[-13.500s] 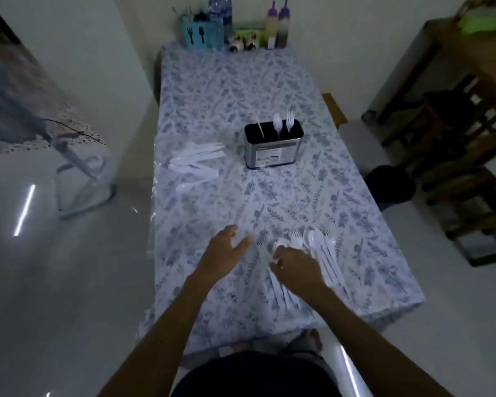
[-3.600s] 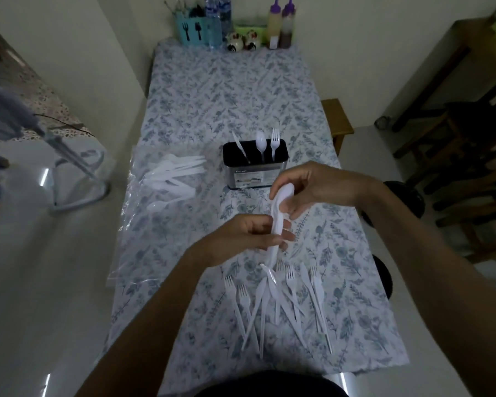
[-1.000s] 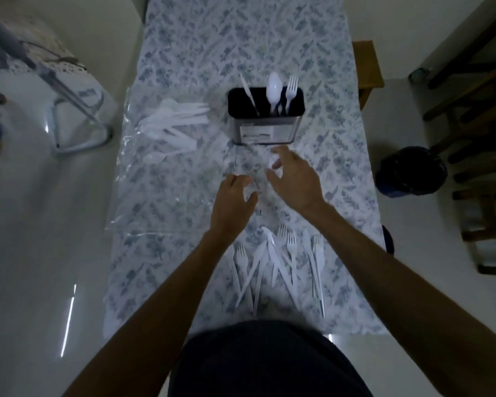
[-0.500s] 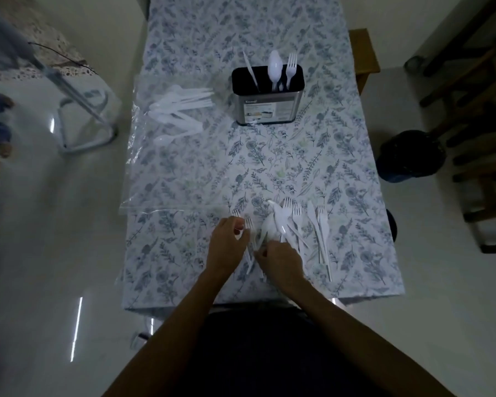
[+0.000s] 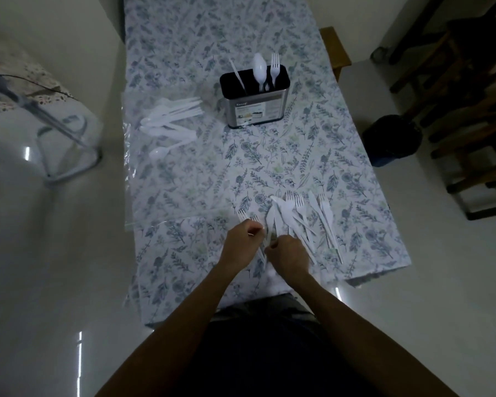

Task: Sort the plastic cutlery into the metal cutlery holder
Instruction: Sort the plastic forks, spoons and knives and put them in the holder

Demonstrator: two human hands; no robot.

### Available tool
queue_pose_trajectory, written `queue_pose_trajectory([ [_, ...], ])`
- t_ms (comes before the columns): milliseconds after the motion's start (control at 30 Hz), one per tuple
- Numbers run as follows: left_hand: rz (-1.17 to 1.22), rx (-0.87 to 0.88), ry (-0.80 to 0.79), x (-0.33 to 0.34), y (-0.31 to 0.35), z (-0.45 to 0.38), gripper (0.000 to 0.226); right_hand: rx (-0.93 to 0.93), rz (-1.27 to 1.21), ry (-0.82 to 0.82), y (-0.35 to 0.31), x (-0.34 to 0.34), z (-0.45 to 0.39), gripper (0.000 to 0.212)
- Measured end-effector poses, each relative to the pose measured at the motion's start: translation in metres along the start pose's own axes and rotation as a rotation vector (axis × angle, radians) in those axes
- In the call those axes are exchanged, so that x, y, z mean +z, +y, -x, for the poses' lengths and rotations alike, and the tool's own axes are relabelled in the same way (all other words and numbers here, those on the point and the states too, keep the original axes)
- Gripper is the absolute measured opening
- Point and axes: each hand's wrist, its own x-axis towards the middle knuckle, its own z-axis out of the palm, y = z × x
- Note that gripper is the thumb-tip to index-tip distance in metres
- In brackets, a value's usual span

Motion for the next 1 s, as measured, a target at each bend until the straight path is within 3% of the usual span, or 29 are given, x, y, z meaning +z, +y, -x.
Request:
queue_pose_trajectory([
  [167,0.054,0.034,-0.079,-0.01,0.007,-0.005,0.016,0.108,-0.059,0.12,-0.006,0.015,0.007,0.045],
  [333,0.139,0.006,-0.083,-0.019,0.007,-0.008,0.018,0.114,-0.143,0.073,-0.011,0.015,0.003,0.028],
  [533,0.156,-0.022,-0.132,-0.022,0.004,-0.012,0.019,0.167,-0.163,0.083,-0.009,0.022,0.003,0.037],
  [800,0.166,-0.057,-0.124,-0.03,0.007,-0.027,0.025,-0.062,-0.283,-0.048,-0.014,0.001,0.022,0.015],
  [900,0.505,-0.166,-0.167,-0.033,0.008,-0.027,0.028,-0.196,-0.335,-0.113,-0.013,-0.008,0.034,0.009],
  [1000,0.79,-0.269,-0.199,-0.038,0.006,-0.023,0.04,-0.25,-0.341,-0.088,-0.009,-0.01,0.032,0.021],
])
